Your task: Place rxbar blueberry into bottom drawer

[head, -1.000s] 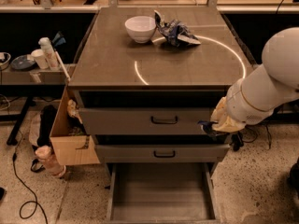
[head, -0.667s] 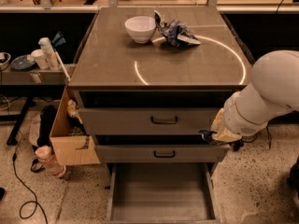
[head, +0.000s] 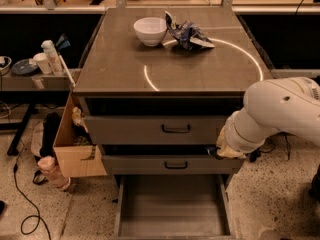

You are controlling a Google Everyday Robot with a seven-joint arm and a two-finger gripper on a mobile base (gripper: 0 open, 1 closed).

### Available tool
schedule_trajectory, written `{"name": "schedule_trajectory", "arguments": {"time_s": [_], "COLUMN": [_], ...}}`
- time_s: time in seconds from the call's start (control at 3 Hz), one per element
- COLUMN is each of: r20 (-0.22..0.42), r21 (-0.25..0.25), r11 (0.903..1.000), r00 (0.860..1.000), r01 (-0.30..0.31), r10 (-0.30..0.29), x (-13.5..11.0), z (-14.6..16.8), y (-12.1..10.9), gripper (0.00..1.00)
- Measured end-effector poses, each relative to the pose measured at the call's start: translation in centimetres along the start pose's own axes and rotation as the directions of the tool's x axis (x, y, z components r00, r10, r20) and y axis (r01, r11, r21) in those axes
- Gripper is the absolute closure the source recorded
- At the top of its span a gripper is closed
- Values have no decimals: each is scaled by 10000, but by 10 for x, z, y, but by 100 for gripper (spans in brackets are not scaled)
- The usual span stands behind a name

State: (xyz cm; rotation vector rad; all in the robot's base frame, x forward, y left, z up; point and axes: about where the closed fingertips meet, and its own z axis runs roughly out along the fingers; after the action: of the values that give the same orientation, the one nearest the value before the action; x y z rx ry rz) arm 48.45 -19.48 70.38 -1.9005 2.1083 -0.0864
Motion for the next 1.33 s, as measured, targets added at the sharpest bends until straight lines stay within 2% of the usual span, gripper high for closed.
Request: {"name": "schedule_trajectory", "arguments": {"time_s": [0.33,0.67,1.0,1.33], "r20": [0,42,11,-29], "r21": [0,277,709,815], "r11": [10000,9996,9971,9957], "r00": [10000,10000,9996,9990], "r01": [0,-86,-277,-452], "r10": [0,84,277,456], "x": [0,0,5,9], "z": [0,-9,-9,-2], "y": [0,9,30,42], "gripper": [100,100,100,100]}}
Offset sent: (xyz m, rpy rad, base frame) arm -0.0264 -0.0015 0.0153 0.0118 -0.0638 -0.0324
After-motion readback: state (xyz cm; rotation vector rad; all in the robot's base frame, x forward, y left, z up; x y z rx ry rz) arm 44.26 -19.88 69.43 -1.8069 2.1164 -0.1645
